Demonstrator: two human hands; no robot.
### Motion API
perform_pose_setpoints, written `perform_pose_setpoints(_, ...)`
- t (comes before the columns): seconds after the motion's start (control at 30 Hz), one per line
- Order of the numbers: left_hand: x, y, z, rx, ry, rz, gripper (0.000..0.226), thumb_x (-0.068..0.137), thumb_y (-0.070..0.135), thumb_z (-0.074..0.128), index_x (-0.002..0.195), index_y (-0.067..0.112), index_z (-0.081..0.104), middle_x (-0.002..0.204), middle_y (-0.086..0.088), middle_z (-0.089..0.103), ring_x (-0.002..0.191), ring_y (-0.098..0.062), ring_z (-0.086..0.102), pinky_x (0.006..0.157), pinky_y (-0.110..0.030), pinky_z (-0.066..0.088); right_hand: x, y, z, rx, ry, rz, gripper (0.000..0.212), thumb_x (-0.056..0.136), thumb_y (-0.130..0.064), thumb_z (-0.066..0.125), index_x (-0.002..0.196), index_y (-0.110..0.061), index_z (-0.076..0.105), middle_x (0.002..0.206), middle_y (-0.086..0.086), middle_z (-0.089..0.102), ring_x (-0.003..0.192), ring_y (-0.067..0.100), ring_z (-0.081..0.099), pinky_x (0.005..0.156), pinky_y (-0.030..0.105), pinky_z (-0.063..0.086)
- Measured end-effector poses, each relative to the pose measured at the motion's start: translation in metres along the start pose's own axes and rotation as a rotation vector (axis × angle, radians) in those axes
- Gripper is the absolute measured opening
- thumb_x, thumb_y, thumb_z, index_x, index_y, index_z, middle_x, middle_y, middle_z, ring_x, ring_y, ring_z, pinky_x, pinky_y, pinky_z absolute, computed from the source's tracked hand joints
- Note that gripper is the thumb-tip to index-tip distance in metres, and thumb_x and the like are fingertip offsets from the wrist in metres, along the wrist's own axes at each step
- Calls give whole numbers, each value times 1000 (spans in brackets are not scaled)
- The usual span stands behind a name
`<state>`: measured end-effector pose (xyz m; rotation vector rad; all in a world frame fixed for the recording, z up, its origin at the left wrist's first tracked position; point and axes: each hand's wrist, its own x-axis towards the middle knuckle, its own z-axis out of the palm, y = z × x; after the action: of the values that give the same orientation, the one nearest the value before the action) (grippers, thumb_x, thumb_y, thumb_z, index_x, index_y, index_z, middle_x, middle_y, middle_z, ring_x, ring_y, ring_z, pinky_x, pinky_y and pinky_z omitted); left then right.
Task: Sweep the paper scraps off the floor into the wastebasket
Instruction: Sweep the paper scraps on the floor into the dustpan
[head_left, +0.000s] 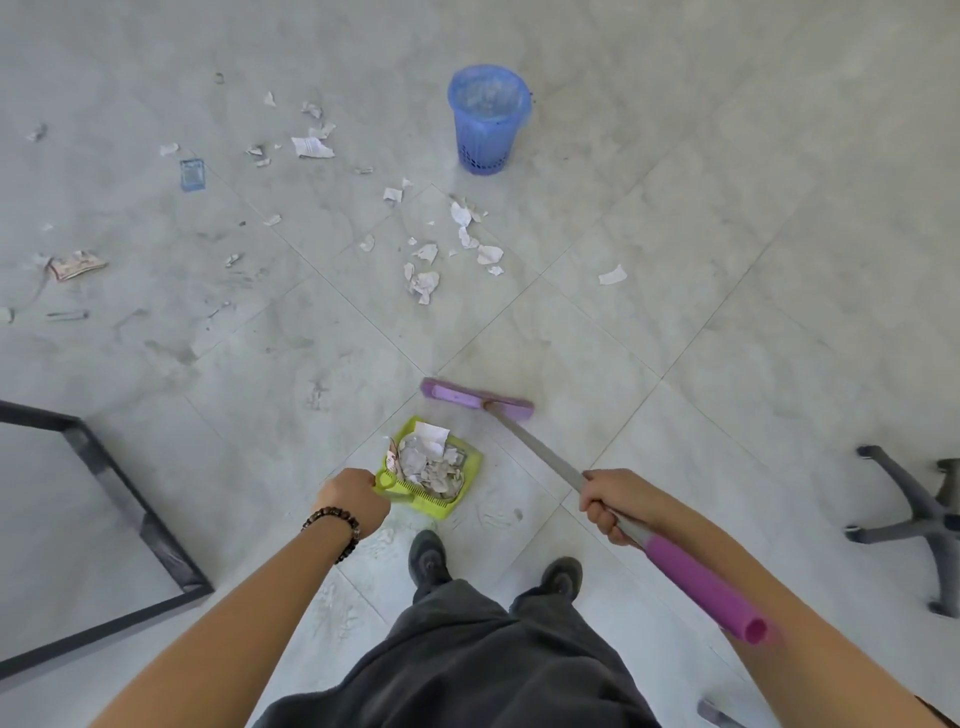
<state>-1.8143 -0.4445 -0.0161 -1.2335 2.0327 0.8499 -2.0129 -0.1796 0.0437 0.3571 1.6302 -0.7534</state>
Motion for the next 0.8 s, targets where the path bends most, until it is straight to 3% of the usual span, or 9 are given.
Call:
perform_pose_setpoints(0.13,0,0,-1,-38,-5,-5,15,79,7,49,67,15,53,65,0,54,54,-15,48,44,-19,34,24,-4,44,-145,39,-97,11,80,3,44,89,-3,47,47,6,43,35,14,37,36,20,33)
perform_pose_setpoints(0.23,1,0,-2,-40,-22,3,16,78,7,48,66,16,53,64,1,53,53,-14,47,44,-18,33,36,3,73,-282,69,-65,27,77,2,41,103,1,51,51,8,48,34,13,43,40,22,37)
perform_pose_setpoints(0.33,2,-2,-4,-75,-39,28,16,80,9,47,69,16,55,63,2,52,53,-13,46,43,-18,34,32,6,84,-361,45,-15,39,72,2,43,110,1,53,62,12,54,46,16,48,41,23,41)
perform_pose_setpoints(0.43,6,3,-10,-111,-22,56,12,80,9,48,73,14,56,63,2,50,53,-15,44,44,-19,33,14,-2,73,-253,41,54,10,77,3,47,83,1,55,50,7,49,39,14,42,37,21,37)
perform_pose_setpoints(0.5,9,12,-15,-112,-13,91,9,79,10,48,72,13,54,63,1,49,56,-18,45,46,-20,32,4,-6,55,-81,68,101,16,81,4,50,67,-4,52,47,3,45,35,10,39,35,18,35)
perform_pose_setpoints(0.63,12,35,-27,-67,-19,191,11,78,10,48,71,18,51,65,2,51,65,-22,50,47,-22,33,-18,-8,26,181,100,92,23,84,2,53,64,-8,49,49,2,47,32,7,41,33,15,38)
perform_pose_setpoints(0.8,29,70,-48,-179,51,246,15,78,8,50,83,5,63,61,-3,46,55,-22,42,48,-23,31,-19,-19,2,330,163,-26,23,83,3,51,66,-11,46,51,1,43,34,8,33,32,15,31)
